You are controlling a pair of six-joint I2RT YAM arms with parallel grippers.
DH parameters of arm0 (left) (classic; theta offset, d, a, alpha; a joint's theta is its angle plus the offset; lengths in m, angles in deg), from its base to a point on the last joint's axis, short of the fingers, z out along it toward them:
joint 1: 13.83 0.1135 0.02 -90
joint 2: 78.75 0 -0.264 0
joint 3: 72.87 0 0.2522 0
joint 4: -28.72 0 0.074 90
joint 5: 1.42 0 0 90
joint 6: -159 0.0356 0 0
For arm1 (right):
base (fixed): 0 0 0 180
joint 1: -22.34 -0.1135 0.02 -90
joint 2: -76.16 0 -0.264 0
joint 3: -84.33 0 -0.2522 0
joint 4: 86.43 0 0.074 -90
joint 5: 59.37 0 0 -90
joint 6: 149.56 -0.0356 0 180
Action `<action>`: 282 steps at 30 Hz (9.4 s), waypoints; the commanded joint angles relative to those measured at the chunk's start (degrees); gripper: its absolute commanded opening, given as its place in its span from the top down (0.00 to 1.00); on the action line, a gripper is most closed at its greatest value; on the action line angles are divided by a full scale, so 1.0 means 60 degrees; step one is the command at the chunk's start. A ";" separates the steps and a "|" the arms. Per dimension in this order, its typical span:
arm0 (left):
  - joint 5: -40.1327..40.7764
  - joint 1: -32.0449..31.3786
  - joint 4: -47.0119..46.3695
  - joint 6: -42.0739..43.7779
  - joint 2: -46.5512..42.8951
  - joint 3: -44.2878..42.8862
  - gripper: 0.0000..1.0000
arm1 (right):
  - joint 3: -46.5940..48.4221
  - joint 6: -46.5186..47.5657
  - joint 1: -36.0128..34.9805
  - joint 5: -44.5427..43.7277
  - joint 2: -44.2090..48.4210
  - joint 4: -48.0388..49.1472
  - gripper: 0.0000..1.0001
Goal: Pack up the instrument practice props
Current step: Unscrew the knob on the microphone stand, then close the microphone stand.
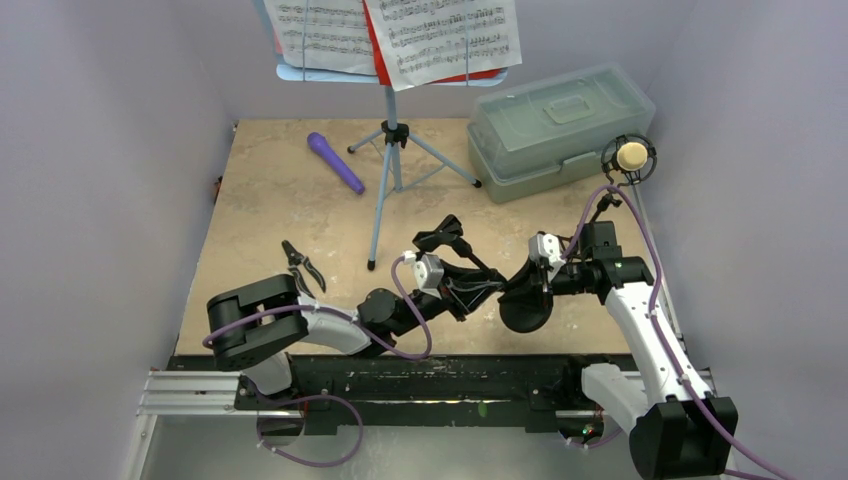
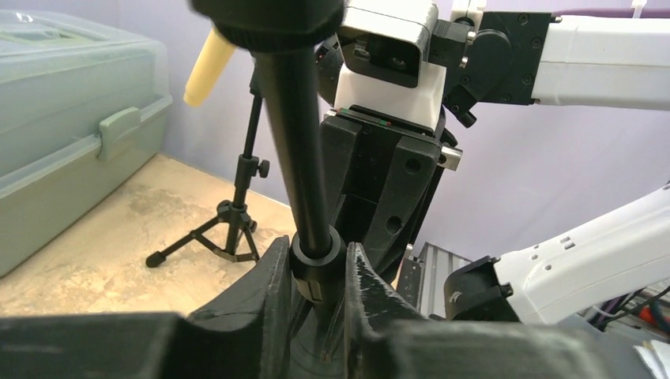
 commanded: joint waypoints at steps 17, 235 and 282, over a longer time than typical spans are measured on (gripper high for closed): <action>0.8561 -0.2166 0.2582 -0.1697 -0.0717 -0.2275 1.00 | 0.0336 -0.0102 -0.0022 0.0458 0.0015 0.0402 1.00; 0.7113 -0.1604 1.2691 0.0559 -0.5194 -0.6314 1.00 | 0.0218 -0.0794 -0.0023 0.0326 -0.0030 0.0982 1.00; 0.4887 -0.1472 1.2023 -0.0949 -0.4627 -0.4110 0.35 | 0.0249 -0.0813 -0.0028 0.0396 0.0031 0.0938 1.00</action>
